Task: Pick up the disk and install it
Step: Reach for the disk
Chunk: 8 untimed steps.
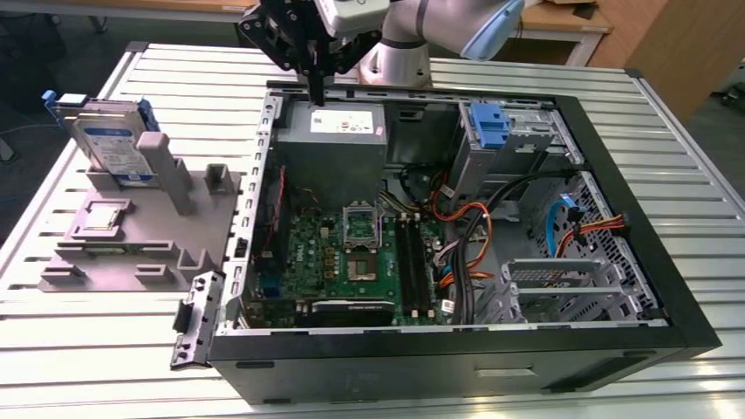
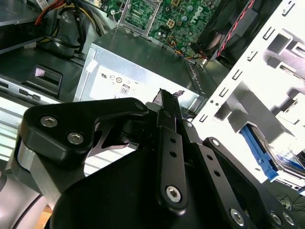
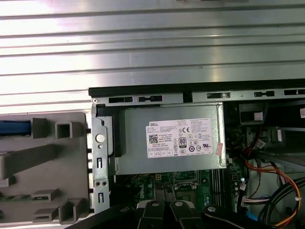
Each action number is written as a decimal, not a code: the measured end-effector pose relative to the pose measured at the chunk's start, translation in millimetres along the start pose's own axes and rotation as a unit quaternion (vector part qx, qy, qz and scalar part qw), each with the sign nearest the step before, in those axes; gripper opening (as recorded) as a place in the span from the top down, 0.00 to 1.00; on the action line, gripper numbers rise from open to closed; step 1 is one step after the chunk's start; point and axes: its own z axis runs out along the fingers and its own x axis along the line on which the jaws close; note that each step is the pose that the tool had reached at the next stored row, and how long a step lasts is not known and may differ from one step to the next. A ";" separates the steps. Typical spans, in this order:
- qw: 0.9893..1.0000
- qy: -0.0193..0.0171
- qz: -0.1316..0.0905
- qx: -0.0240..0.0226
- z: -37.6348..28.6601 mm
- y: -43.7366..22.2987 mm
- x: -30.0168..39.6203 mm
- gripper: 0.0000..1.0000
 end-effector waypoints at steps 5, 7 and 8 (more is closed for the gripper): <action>1.000 0.000 0.000 0.000 0.2 -0.1 1.3 0.90; 1.000 0.000 0.000 0.000 0.4 -0.2 2.2 0.90; 1.000 0.000 0.000 0.000 0.4 -0.2 2.5 0.90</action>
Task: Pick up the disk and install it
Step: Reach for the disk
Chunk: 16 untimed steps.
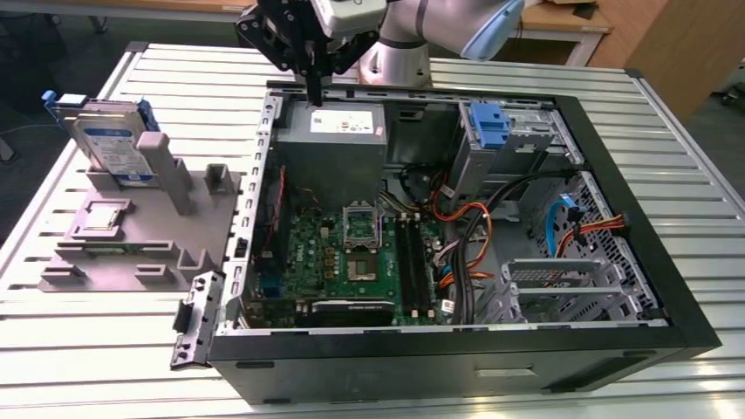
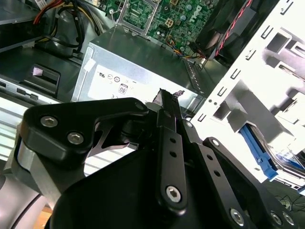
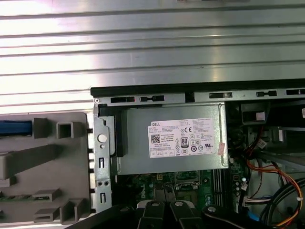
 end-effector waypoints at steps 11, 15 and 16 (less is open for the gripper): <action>1.000 0.000 0.000 0.000 1.0 -0.3 2.8 0.90; 1.000 0.000 0.000 0.000 1.4 -0.4 3.8 0.90; 1.000 0.000 0.000 0.000 1.5 -0.4 4.1 0.90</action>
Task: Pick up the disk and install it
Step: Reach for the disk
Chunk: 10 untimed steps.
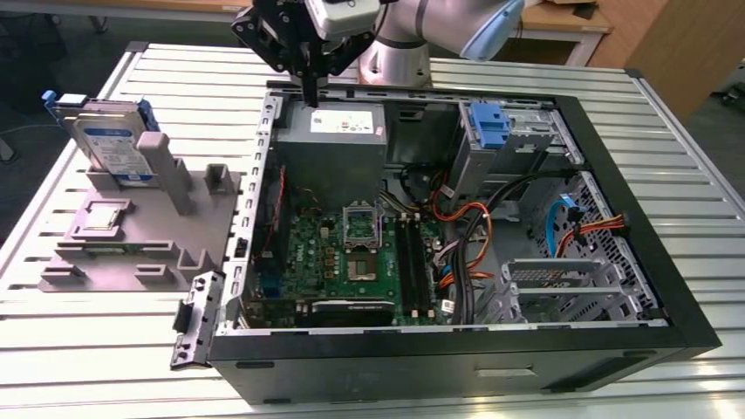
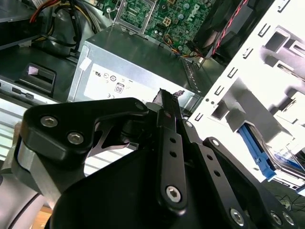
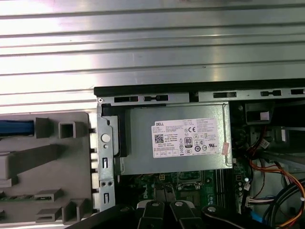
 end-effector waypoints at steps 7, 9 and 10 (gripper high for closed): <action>1.000 0.000 0.000 0.000 0.7 -0.2 2.8 0.90; 1.000 0.000 0.000 0.000 0.9 -0.3 3.5 0.90; 1.000 0.001 0.000 0.000 0.9 -0.3 3.8 0.90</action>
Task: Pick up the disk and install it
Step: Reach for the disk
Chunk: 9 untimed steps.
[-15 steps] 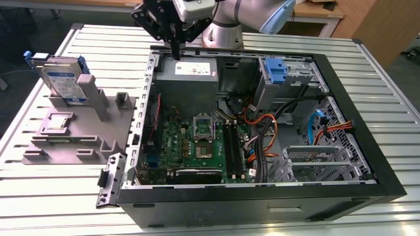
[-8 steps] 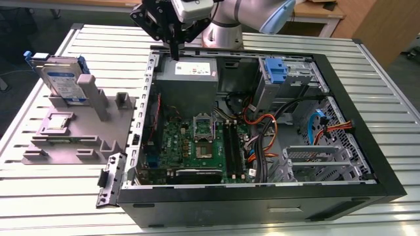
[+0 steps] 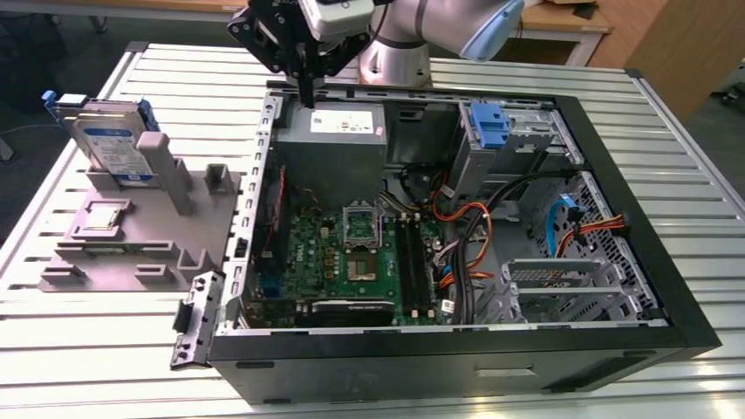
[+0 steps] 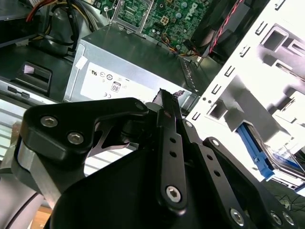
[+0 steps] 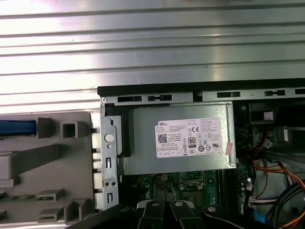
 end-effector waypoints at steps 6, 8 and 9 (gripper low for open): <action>1.000 0.000 0.000 0.000 0.5 -0.2 2.3 0.90; 1.000 0.000 0.000 0.000 0.6 -0.3 3.9 0.90; 1.000 0.000 0.000 0.000 0.7 -0.4 4.7 0.90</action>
